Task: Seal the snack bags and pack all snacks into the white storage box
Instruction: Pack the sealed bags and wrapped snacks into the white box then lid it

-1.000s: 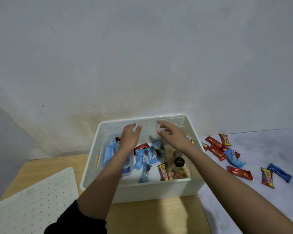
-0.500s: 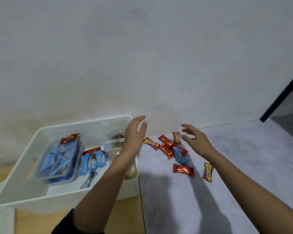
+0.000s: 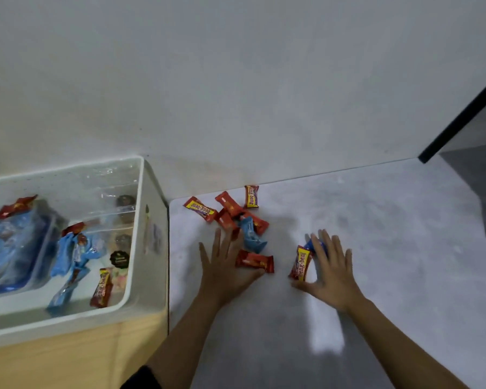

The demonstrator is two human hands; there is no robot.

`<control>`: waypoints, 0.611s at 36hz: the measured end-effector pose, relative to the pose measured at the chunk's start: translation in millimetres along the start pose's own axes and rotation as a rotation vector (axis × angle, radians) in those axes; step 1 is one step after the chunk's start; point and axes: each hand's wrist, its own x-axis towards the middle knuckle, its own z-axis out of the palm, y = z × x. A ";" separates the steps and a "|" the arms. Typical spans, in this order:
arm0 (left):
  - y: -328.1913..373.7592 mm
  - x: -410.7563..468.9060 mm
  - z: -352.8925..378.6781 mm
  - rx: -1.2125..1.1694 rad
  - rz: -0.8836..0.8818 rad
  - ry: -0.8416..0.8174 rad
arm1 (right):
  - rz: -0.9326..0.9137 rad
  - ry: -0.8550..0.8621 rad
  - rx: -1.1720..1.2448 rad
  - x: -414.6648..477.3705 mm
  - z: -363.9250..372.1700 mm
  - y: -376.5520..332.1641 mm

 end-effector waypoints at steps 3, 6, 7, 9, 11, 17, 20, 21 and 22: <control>-10.5 10.8 5.3 0.072 0.098 0.042 | -0.081 0.012 -0.019 13.9 5.6 -4.4; -19.3 31.7 -0.8 0.139 0.099 0.076 | -0.159 0.035 -0.020 31.1 10.3 -15.3; -22.5 39.7 -4.2 0.126 0.078 0.090 | -0.189 0.051 -0.053 37.3 12.0 -20.0; -29.8 56.1 -9.8 0.092 0.033 0.094 | -0.248 0.059 -0.127 50.2 14.8 -30.1; -37.8 70.4 -12.5 0.099 0.016 0.083 | -0.320 0.069 -0.127 61.9 18.6 -40.0; -52.0 97.5 -16.0 0.013 0.018 0.032 | -0.369 0.145 -0.044 94.8 26.8 -62.9; -51.9 97.8 -18.7 -0.056 0.012 0.026 | -0.344 0.147 -0.045 111.9 25.0 -69.6; -52.2 96.7 -19.0 -0.069 0.012 0.020 | -0.342 0.145 -0.042 117.3 24.2 -71.1; -52.6 95.3 -19.5 -0.078 0.014 0.010 | -0.341 0.139 -0.038 122.4 23.0 -72.4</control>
